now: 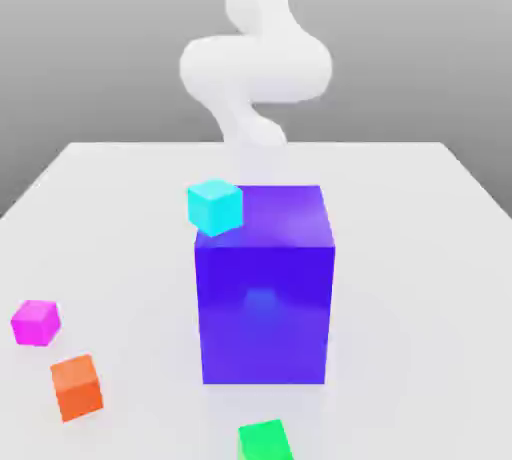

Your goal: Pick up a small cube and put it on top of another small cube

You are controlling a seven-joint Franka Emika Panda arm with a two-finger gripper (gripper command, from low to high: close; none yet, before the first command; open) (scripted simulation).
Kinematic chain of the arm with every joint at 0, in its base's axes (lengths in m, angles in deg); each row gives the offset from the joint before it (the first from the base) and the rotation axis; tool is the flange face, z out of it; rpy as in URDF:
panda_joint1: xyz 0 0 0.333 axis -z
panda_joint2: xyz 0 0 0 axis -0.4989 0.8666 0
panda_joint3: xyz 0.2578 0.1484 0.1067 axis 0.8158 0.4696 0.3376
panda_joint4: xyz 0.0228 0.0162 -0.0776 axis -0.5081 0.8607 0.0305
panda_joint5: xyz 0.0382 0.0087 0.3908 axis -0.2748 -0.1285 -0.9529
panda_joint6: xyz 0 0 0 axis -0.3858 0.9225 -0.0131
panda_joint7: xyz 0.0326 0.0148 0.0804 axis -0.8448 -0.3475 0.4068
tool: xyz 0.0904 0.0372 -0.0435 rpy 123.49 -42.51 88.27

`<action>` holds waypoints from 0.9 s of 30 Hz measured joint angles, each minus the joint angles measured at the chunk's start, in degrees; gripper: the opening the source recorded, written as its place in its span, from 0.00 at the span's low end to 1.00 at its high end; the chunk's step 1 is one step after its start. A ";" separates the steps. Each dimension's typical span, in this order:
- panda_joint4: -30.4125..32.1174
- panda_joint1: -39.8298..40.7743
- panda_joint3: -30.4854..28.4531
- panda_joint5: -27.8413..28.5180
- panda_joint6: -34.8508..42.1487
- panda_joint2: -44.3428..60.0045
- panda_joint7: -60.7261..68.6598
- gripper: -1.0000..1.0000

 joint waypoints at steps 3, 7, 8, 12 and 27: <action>2.14 5.14 -0.61 1.05 -3.27 6.55 -6.27 0.50; 4.87 11.25 -2.04 2.33 -7.43 14.89 -14.21 0.50; 5.54 12.68 -2.52 2.60 -8.46 16.96 -16.16 0.50; 8.26 17.89 -5.00 3.31 -12.62 25.24 -23.66 0.50; 15.04 33.91 -9.14 -10.55 -29.92 56.71 -34.56 0.50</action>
